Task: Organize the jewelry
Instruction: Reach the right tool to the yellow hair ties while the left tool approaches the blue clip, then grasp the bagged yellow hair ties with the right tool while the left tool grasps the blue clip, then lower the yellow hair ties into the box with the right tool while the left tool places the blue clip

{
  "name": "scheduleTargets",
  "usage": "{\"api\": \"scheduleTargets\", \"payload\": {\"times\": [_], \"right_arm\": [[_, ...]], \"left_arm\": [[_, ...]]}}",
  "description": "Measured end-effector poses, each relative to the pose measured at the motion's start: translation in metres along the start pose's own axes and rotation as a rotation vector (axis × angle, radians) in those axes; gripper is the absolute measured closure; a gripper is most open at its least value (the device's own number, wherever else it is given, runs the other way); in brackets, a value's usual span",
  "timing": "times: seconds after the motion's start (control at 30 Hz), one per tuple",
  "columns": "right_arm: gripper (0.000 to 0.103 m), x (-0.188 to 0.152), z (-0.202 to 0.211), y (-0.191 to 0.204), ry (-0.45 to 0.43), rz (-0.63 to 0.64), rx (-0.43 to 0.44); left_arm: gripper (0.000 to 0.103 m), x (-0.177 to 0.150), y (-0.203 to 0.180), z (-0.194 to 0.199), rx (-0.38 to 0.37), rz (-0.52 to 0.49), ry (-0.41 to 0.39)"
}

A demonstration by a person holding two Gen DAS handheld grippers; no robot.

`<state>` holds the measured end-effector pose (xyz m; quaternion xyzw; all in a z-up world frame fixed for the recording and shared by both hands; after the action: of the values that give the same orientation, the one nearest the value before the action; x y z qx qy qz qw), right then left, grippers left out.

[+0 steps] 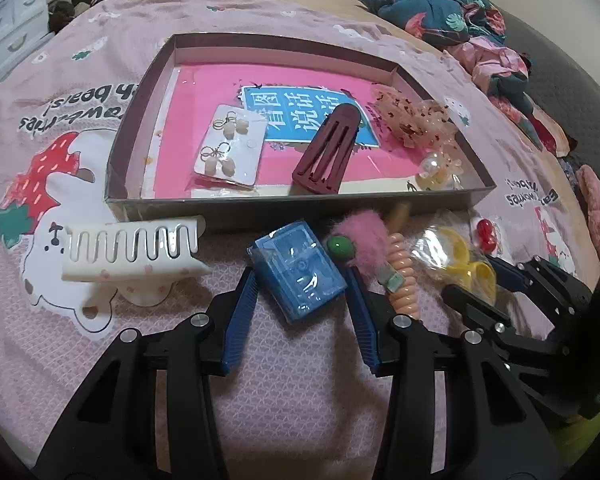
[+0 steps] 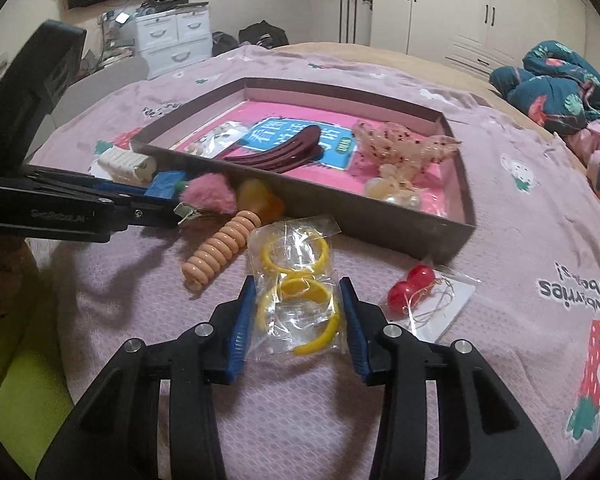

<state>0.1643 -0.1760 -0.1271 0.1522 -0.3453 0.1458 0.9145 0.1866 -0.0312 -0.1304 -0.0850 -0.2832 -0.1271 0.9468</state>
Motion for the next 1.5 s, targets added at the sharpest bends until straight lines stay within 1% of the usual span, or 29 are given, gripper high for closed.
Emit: {"api": "scheduleTargets", "payload": {"times": [0.17,0.2,0.23,0.37,0.53,0.77,1.03,1.3,1.5], "right_arm": [[0.064,0.0,0.004,-0.003,-0.006,-0.014,0.003],[0.064,0.001,0.004,-0.002,-0.007,-0.016,0.003],[0.064,0.001,0.004,-0.002,-0.008,-0.017,0.005],[0.064,0.003,0.007,-0.001,-0.018,-0.02,0.011],[0.064,0.008,0.014,0.002,-0.03,-0.025,0.024],[0.064,0.013,0.022,0.008,-0.036,-0.031,0.046],[0.064,0.022,0.028,0.025,-0.048,-0.005,0.073],[0.064,0.032,0.031,0.035,-0.065,0.006,0.083],[0.064,0.041,0.031,0.038,-0.08,0.005,0.089]], "left_arm": [[0.066,0.001,0.002,-0.004,-0.002,0.011,0.003],[0.067,0.001,0.002,-0.005,-0.002,0.013,0.004],[0.07,0.001,0.003,-0.006,0.0,0.018,0.004],[0.073,0.0,0.006,-0.005,-0.002,0.022,-0.003],[0.074,-0.004,0.003,0.003,0.005,0.004,-0.02],[0.074,-0.008,0.002,0.025,-0.003,-0.006,-0.056],[0.075,-0.006,0.009,0.049,0.002,0.013,-0.11],[0.075,0.007,0.02,0.072,0.025,0.03,-0.175],[0.075,0.015,0.03,0.083,0.035,0.046,-0.209]]}}
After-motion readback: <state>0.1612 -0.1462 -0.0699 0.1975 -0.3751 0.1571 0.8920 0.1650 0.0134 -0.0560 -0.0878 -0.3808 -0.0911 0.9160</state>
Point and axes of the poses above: each gripper's, at about its wrist camera, not at the fingertips, and z roughly against the way its jaws point, y to its left, x to its top, the point moved 8 cm from there along -z, roughly the way its jaws point, and after that the axes turned 14 degrees about -z, right-handed, at the moved point
